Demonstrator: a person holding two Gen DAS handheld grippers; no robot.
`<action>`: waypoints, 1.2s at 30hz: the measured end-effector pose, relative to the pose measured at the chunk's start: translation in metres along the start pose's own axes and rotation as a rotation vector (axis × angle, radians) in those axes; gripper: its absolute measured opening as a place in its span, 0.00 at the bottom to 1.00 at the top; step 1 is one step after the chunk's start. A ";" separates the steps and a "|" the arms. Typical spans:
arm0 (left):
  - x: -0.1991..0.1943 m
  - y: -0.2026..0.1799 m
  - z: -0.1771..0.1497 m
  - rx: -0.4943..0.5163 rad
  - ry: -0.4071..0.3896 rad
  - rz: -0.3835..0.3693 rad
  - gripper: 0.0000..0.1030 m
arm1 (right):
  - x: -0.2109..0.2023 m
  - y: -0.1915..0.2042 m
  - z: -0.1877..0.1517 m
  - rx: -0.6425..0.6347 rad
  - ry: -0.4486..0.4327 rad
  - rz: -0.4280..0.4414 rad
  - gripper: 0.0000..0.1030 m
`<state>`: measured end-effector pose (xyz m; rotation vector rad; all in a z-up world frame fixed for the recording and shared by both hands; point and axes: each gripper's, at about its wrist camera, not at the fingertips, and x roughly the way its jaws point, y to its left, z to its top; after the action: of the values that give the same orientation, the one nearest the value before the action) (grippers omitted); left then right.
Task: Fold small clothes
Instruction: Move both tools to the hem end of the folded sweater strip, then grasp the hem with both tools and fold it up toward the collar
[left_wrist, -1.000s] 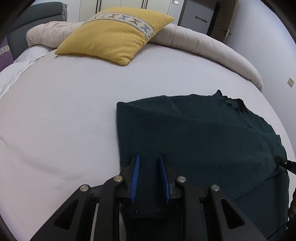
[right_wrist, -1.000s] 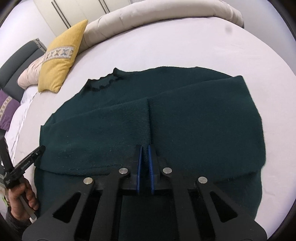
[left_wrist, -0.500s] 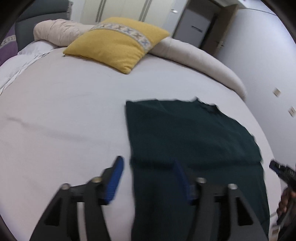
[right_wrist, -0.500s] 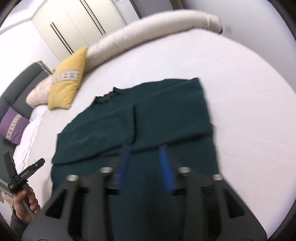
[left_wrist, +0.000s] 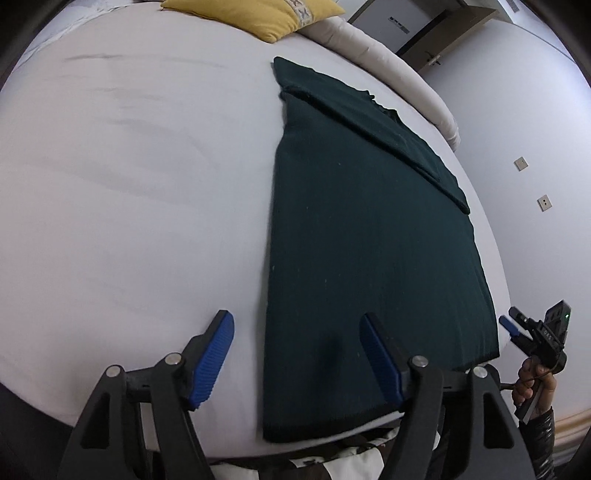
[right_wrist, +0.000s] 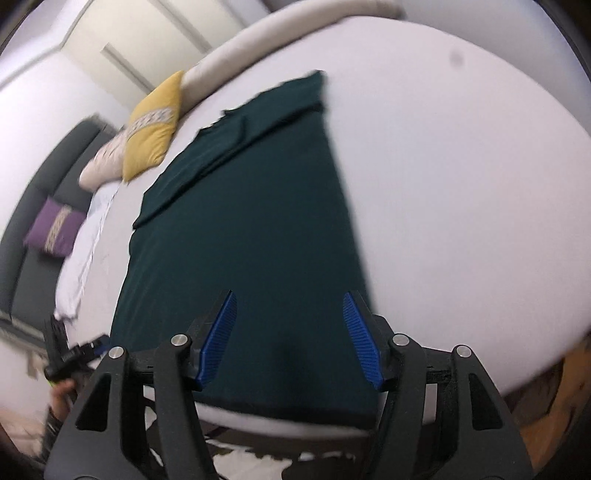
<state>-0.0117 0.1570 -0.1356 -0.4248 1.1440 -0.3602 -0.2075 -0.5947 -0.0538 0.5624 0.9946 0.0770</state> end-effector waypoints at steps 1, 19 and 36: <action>-0.001 0.004 0.001 -0.024 -0.001 -0.019 0.71 | -0.002 -0.010 -0.005 0.026 0.007 -0.002 0.56; 0.008 0.004 -0.012 -0.058 0.121 -0.065 0.09 | 0.007 -0.045 -0.042 0.126 0.182 0.030 0.32; -0.041 -0.012 0.009 -0.139 0.004 -0.305 0.06 | -0.034 -0.022 -0.002 0.179 0.022 0.231 0.06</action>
<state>-0.0196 0.1678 -0.0936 -0.7250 1.1130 -0.5490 -0.2321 -0.6232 -0.0394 0.8415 0.9602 0.2015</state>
